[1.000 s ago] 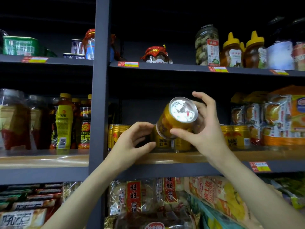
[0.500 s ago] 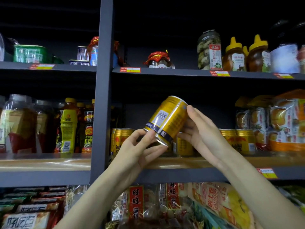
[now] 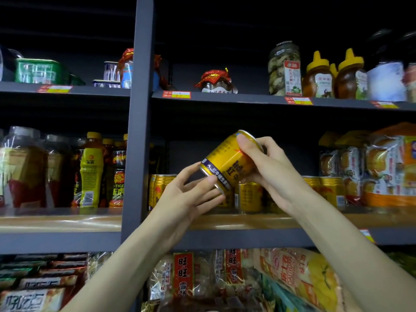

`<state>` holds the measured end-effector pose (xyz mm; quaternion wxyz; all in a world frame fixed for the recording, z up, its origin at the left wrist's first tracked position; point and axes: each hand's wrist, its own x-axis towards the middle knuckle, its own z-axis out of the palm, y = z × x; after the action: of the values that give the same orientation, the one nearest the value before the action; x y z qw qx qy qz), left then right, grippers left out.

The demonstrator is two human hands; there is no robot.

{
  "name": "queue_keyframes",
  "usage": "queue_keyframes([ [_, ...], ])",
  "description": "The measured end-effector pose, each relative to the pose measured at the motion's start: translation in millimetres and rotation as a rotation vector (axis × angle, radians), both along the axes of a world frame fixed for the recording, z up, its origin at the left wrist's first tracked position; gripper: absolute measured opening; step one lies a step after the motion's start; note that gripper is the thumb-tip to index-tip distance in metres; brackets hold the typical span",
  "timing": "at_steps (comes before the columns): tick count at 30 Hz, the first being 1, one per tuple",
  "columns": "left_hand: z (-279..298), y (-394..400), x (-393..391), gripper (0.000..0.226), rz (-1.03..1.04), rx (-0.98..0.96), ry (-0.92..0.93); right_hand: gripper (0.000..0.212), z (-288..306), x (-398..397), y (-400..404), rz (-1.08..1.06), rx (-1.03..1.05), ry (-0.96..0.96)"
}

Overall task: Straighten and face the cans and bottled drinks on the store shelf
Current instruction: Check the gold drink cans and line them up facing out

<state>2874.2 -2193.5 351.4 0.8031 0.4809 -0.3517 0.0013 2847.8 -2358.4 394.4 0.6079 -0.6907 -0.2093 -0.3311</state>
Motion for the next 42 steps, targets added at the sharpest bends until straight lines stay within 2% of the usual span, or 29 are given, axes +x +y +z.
queue_keyframes([
  [3,1.2,2.4,-1.0,0.052,-0.118,-0.034,0.148,0.051,-1.5,-2.5,-6.9,0.121,-0.089,0.012],
  [6,-0.4,1.7,-0.9,0.054,-0.176,0.023,0.227,0.052,-5.0,0.4,-8.0,0.139,-0.128,-0.018],
  [10,-1.1,-1.4,2.5,0.06,-0.156,0.095,0.211,0.051,-4.0,3.7,-4.9,0.143,-0.017,-0.013],
  [15,3.8,6.5,5.2,0.039,-0.05,0.067,0.122,0.045,1.5,8.4,-3.8,0.073,-0.036,-0.005],
  [17,3.7,10.9,7.2,0.025,0.196,0.154,-0.057,0.046,6.6,10.0,-4.5,0.003,-0.074,-0.031],
  [19,7.2,21.3,14.0,0.017,0.699,0.395,-0.443,0.043,14.1,14.3,-6.0,-0.213,-0.225,-0.166],
  [20,9.9,26.0,17.3,0.02,0.894,0.509,-0.611,0.042,17.2,17.3,-5.7,-0.332,-0.328,-0.228],
  [21,12.7,29.5,20.2,0.025,1.001,0.583,-0.703,0.043,18.8,21.3,-5.1,-0.409,-0.416,-0.264],
  [23,17.7,31.0,24.9,0.031,1.047,0.668,-0.756,0.045,16.9,31.2,-3.3,-0.44,-0.54,-0.235],
  [26,19.3,27.8,35.5,0.038,1.074,0.833,-0.757,0.046,6.8,46.5,0.0,-0.465,-0.7,-0.132],
  [29,16.2,26.7,50.9,0.046,1.143,1.023,-0.664,0.043,-2.8,55.0,0.6,-0.506,-0.786,-0.063],
  [33,15.0,22.7,53.6,0.054,1.132,1.097,-0.477,0.043,-11.4,57.9,2.5,-0.6,-0.927,0.013],
  [35,11.2,20.8,51.5,0.056,1.135,1.14,-0.453,0.044,-11.0,54.7,-0.4,-0.613,-0.985,0.015],
  [38,6.3,21.5,51.8,0.055,1.194,1.086,-0.526,0.056,-7.3,49.0,-9.3,-0.605,-1.116,0.053],
  [42,6.3,21.4,53.1,0.055,1.144,0.977,-0.543,0.06,-3.3,50.9,-10.6,-0.585,-1.134,0.108],
])
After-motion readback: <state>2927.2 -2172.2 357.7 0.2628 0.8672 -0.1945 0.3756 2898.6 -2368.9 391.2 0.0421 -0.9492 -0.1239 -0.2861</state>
